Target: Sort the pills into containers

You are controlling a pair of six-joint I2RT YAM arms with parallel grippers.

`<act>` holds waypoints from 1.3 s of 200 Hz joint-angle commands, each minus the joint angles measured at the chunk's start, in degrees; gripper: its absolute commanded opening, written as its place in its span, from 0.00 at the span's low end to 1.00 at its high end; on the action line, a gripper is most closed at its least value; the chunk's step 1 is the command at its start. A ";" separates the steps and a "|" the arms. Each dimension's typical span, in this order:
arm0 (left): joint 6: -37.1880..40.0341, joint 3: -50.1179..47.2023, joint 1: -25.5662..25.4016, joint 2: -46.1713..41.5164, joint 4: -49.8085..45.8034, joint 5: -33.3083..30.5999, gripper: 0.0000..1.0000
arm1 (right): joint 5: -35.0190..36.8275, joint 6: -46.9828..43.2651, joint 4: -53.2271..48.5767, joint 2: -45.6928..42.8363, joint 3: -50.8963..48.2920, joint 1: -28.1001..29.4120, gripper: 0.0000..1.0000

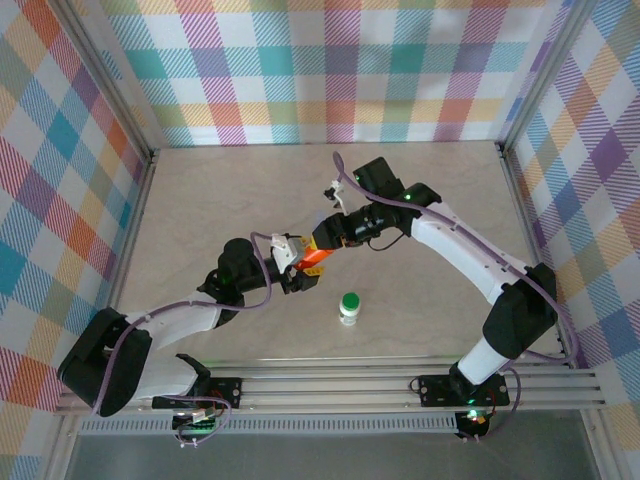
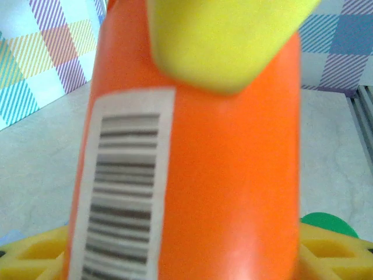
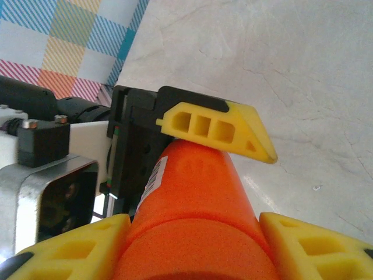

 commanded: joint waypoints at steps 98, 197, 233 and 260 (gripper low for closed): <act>1.03 3.31 -2.04 -0.90 -1.35 0.21 0.34 | -3.56 1.46 3.17 -1.21 -0.97 0.40 0.43; -4.35 0.51 -2.05 -1.44 2.34 -12.77 0.00 | 11.47 5.47 4.63 -7.45 -1.23 -0.43 0.66; -8.75 0.94 -2.05 0.11 4.43 -17.46 0.00 | 17.30 10.38 13.30 -9.26 -3.99 1.61 0.71; -10.98 0.68 -2.05 0.63 7.25 -19.10 0.00 | 25.16 13.48 16.08 -7.98 -3.99 3.62 0.72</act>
